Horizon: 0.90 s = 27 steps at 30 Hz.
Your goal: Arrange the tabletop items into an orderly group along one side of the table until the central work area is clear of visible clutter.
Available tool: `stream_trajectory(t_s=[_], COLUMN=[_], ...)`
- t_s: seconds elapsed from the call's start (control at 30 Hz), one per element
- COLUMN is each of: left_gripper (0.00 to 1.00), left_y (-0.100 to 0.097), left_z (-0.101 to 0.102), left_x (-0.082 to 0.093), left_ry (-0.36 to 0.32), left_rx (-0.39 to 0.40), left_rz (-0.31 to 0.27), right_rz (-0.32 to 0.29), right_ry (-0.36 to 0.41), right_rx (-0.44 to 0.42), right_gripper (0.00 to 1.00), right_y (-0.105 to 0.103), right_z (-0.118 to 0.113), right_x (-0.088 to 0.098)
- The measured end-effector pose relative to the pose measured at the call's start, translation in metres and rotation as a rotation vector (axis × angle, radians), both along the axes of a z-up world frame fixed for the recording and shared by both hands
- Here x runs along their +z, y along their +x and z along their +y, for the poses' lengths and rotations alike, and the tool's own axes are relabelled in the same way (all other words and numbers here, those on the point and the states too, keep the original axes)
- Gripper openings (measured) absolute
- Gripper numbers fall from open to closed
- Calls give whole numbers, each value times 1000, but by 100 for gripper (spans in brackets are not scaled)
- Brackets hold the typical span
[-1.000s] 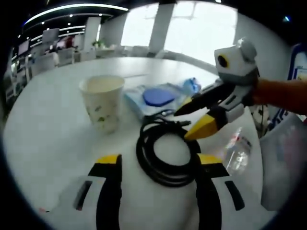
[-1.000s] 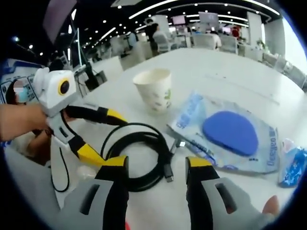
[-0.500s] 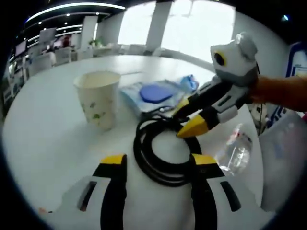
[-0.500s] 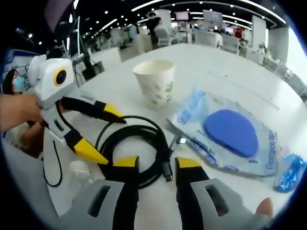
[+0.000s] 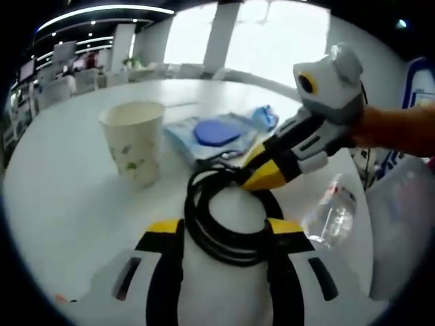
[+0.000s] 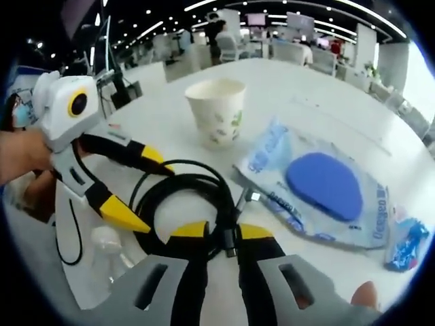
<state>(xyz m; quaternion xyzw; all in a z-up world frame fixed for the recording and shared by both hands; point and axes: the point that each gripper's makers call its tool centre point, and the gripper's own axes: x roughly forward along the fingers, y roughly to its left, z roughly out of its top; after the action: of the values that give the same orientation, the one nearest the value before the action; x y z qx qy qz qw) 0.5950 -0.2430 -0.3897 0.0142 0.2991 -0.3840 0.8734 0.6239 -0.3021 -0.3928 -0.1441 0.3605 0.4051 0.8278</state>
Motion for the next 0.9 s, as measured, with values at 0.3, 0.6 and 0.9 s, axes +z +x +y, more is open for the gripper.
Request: stream_trajectory(t_s=[0.3, 0.6, 0.9], left_gripper=[42, 29, 15], left_y=[5, 10, 11], left_z=[7, 12, 15], left_x=[0, -2, -3], left_ry=[9, -6, 23], left_rx=[30, 70, 80], left_rz=[-1, 68, 72], right_rz=[-107, -204, -202], right_ry=[80, 158, 156], right_rx=[85, 143, 140], right_gripper=[9, 8, 8], right_y=[-4, -8, -5], right_z=[12, 19, 20], right_x=[23, 37, 35])
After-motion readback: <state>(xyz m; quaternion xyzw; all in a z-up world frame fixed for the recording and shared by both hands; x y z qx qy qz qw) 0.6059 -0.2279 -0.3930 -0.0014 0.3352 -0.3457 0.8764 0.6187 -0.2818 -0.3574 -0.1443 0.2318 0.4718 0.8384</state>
